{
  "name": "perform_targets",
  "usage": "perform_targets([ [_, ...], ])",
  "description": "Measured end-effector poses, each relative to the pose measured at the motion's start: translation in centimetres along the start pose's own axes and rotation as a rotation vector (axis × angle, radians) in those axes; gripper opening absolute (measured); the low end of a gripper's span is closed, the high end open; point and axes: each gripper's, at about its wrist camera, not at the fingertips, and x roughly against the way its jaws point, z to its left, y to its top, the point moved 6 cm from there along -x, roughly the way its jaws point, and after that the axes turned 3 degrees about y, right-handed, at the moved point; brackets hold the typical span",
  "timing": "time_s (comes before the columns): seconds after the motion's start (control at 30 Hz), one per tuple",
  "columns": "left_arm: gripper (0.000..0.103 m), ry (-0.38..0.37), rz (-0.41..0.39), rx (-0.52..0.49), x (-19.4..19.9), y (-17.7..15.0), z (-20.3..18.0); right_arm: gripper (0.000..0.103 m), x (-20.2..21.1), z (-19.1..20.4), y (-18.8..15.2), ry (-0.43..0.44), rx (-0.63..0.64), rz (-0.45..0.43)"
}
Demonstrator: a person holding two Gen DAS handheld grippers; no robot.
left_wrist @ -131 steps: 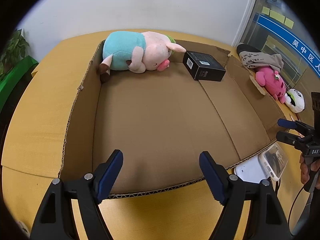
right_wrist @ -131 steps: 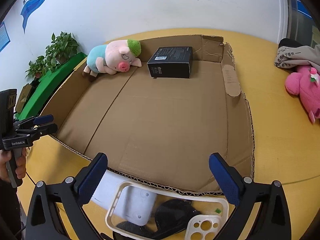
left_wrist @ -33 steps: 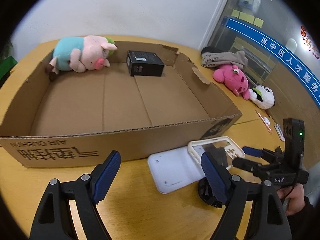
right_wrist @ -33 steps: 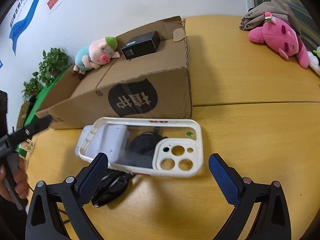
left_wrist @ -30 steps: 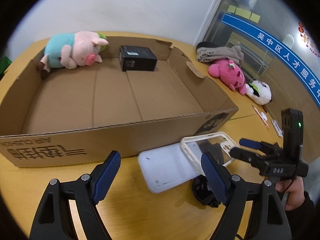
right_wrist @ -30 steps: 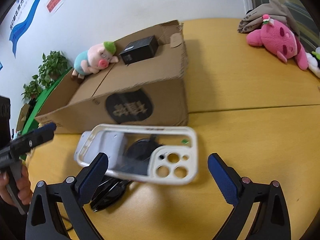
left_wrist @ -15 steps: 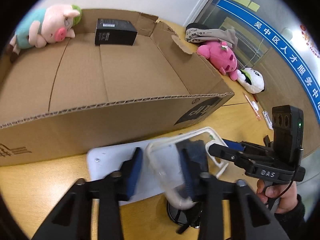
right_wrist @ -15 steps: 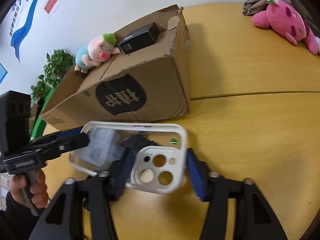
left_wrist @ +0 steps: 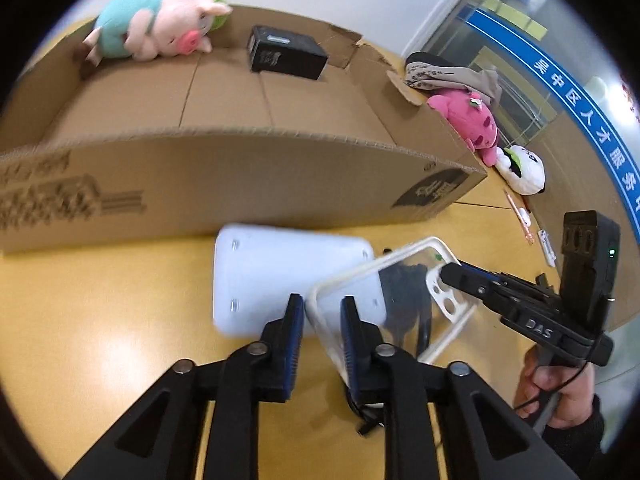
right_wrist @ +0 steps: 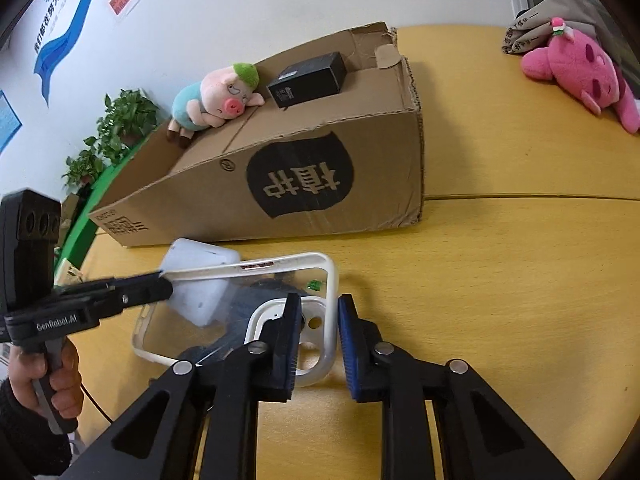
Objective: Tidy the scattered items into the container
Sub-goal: 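Close the right gripper on the rim of the clear phone case, then lift the phone case with the right gripper and carry it over the box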
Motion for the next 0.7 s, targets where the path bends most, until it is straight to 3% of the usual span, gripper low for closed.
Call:
perform_targets([
  [0.07,0.042,0.003,0.027,-0.008,-0.2,-0.9,-0.5,0.019,-0.1,0.3,-0.3,-0.019,0.014,0.002],
  [0.2,0.041,-0.044,0.06,0.015,-1.0,-2.2,-0.8,0.016,0.0,1.1,-0.6,-0.009,0.021,-0.018],
  [0.37,0.023,-0.061,-0.006,0.025,0.9,-1.6,-0.6,0.009,1.2,1.1,-0.9,-0.039,0.035,-0.037],
  [0.7,0.019,-0.071,-0.116,-0.026,5.9,1.0,-0.3,0.006,4.1,4.6,1.1,-0.026,0.085,-0.122],
])
